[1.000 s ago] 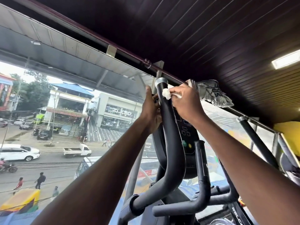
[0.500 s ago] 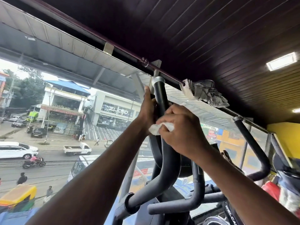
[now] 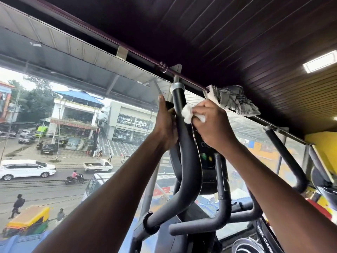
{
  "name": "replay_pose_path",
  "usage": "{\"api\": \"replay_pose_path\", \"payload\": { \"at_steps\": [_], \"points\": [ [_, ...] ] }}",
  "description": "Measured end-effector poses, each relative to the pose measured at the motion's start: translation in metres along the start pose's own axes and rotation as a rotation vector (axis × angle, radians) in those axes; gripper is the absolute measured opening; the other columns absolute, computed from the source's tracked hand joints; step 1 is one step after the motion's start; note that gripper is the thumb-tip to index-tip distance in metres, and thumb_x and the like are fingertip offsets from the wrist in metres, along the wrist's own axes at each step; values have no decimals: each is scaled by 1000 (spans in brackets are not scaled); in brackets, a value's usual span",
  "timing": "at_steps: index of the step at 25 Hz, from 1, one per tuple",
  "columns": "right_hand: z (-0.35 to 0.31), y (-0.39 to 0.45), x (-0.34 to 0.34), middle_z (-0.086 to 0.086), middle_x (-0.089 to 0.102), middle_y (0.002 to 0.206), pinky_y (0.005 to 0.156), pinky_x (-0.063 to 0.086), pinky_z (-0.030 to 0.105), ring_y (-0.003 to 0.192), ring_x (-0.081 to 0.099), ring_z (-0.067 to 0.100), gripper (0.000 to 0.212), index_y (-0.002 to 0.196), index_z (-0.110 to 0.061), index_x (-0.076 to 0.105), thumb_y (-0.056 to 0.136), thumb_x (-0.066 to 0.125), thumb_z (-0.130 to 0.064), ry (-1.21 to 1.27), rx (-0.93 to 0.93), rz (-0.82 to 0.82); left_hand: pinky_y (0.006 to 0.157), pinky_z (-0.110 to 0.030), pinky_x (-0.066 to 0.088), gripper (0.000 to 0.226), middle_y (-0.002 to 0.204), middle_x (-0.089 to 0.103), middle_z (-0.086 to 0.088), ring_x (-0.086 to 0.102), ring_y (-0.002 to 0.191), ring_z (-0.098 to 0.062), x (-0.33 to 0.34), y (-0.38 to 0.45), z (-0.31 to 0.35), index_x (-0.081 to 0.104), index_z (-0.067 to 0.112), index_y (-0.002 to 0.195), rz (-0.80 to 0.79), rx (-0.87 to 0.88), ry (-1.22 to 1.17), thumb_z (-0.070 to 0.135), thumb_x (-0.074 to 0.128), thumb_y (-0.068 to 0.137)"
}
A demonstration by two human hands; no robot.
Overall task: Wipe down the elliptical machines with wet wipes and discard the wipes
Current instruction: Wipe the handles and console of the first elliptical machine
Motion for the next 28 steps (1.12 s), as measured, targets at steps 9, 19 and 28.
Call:
{"api": "replay_pose_path", "payload": {
  "at_steps": [9, 19, 28],
  "points": [
    [-5, -35, -7, -11, 65, 82, 63, 45, 11, 71, 61, -2, 17, 93, -18, 69, 82, 70, -5, 310, 203, 126, 55, -23, 48, 27, 87, 64, -3, 58, 71, -15, -9, -12, -3, 58, 13, 123, 149, 109, 36, 17, 52, 97],
    [-38, 5, 13, 4, 67, 102, 85, 44, 21, 96, 59, 16, 13, 96, -11, 76, 88, 67, -14, -60, -108, -215, 60, -24, 50, 54, 84, 68, -5, 62, 72, -18, -24, -32, -2, 63, 12, 104, 232, 119, 25, 56, 31, 100],
    [-24, -58, 4, -3, 57, 83, 73, 44, 18, 76, 54, 9, 11, 91, -12, 77, 80, 75, -11, 179, -215, -31, 58, -26, 50, 22, 79, 63, -7, 62, 64, -17, -15, -66, -11, 58, 15, 105, 227, 100, 118, 33, 49, 99]
  ]
}}
Point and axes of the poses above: each hand's wrist, its own y-axis towards the middle knuckle, its own x-axis out of the palm, z = x × y, the point moved 5 cm from there along y, towards the middle knuckle
